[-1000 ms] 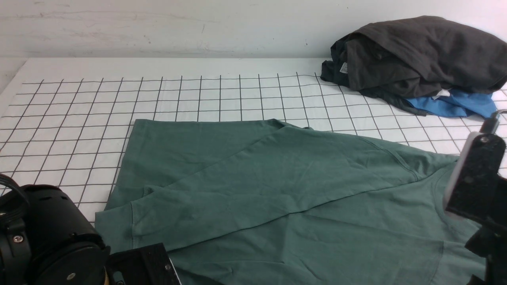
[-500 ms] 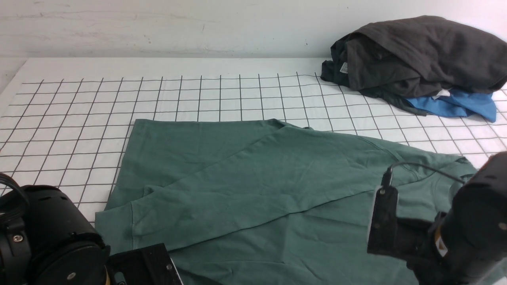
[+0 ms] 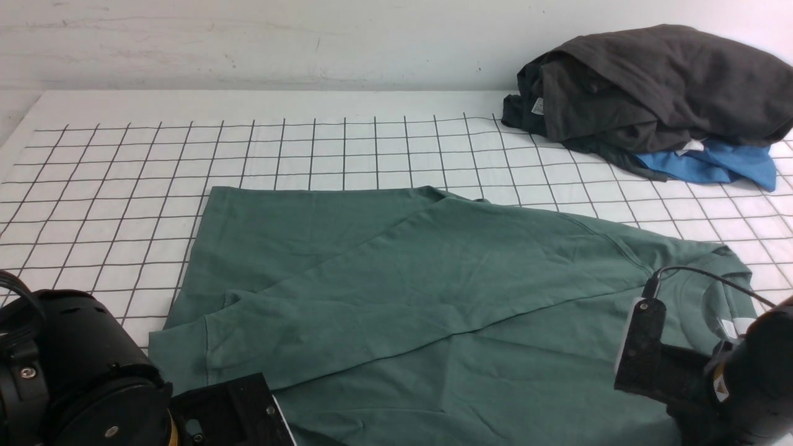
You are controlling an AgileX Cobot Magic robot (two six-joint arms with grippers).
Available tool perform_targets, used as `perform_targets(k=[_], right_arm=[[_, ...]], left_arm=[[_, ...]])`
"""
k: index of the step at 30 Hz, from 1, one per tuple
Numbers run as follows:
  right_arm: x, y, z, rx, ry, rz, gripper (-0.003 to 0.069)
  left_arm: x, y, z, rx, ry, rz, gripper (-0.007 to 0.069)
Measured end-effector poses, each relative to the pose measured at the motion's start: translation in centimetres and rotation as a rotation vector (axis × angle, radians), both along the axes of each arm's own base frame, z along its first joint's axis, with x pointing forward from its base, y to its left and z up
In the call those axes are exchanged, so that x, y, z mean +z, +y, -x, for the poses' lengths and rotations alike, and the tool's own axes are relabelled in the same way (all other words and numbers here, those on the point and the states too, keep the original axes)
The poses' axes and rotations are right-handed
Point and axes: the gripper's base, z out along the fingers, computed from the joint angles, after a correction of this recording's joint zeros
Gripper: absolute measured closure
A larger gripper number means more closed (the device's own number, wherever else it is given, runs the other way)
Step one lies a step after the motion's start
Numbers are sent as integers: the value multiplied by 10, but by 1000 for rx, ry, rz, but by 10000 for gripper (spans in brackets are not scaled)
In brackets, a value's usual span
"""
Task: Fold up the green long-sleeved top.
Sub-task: Use both arms simultaneously to clamp the lower edge of the clothing fabric
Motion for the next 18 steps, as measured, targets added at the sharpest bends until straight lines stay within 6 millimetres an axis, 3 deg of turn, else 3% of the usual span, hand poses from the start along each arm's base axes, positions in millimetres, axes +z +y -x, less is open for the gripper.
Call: perform_targets(k=[5,9,12,13,18], right_arm=[[0,2,-1,68,-13,-7,99],[0,2,-2,80,-27,-14,178],[1,4,-5,84,-56,-27,295],[1,4,-5,79,-60,-30,375],[1,4,-6,50,-62,-37,602]], left_arm=[[0,0,0,0,-1,1,627],[0,0,0,0,-1,1,627],[0,0,0,0,-5,4,627],[0,-1,-1,-1,-7,6,627],[0,-2,-2,-2,-20,18,624]])
